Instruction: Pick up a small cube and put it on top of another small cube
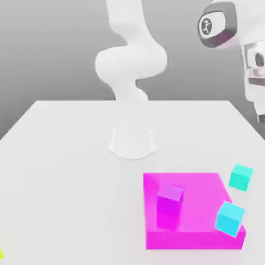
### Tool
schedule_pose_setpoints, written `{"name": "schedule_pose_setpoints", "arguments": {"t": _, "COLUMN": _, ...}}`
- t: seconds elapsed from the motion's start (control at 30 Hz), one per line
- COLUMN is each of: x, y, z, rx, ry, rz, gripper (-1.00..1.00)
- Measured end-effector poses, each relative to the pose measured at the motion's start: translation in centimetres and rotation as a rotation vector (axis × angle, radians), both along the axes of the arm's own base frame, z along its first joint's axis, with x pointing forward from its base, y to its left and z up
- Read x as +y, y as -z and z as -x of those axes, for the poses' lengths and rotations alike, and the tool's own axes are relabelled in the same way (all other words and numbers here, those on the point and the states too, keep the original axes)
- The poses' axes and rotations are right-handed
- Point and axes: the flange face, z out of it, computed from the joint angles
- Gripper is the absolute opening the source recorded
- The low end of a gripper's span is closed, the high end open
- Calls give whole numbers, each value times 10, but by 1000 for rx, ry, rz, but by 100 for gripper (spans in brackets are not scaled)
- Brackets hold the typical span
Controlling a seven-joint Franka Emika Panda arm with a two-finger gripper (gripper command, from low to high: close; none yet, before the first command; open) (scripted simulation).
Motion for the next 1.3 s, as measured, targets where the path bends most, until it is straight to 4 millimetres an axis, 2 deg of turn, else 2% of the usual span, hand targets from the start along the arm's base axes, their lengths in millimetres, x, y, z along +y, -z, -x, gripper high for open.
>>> {"name": "schedule_pose_setpoints", "arguments": {"t": 0.13, "x": 30, "y": 59, "z": 44, "rx": 39, "ry": -286, "rz": 90, "gripper": 0}}
{"name": "schedule_pose_setpoints", "arguments": {"t": 0.2, "x": 45, "y": 87, "z": 75, "rx": 58, "ry": -447, "rz": 134, "gripper": 0}}
{"name": "schedule_pose_setpoints", "arguments": {"t": 0.33, "x": 56, "y": 140, "z": 129, "rx": 96, "ry": -741, "rz": 217, "gripper": 0}}
{"name": "schedule_pose_setpoints", "arguments": {"t": 0.4, "x": 54, "y": 163, "z": 138, "rx": 109, "ry": -802, "rz": 236, "gripper": 0}}
{"name": "schedule_pose_setpoints", "arguments": {"t": 0.57, "x": 53, "y": 215, "z": 140, "rx": 113, "ry": -820, "rz": 241, "gripper": 0}}
{"name": "schedule_pose_setpoints", "arguments": {"t": 0.6, "x": 53, "y": 221, "z": 141, "rx": 113, "ry": -821, "rz": 242, "gripper": -100}}
{"name": "schedule_pose_setpoints", "arguments": {"t": 0.83, "x": 53, "y": 221, "z": 141, "rx": 115, "ry": -821, "rz": 243, "gripper": -100}}
{"name": "schedule_pose_setpoints", "arguments": {"t": 1.03, "x": 53, "y": 166, "z": 141, "rx": 114, "ry": -823, "rz": 244, "gripper": -100}}
{"name": "schedule_pose_setpoints", "arguments": {"t": 1.07, "x": 59, "y": 161, "z": 141, "rx": 109, "ry": -850, "rz": 243, "gripper": -100}}
{"name": "schedule_pose_setpoints", "arguments": {"t": 1.17, "x": 69, "y": 157, "z": 109, "rx": 110, "ry": -875, "rz": 235, "gripper": -100}}
{"name": "schedule_pose_setpoints", "arguments": {"t": 1.3, "x": 75, "y": 157, "z": 49, "rx": 119, "ry": -888, "rz": 212, "gripper": -100}}
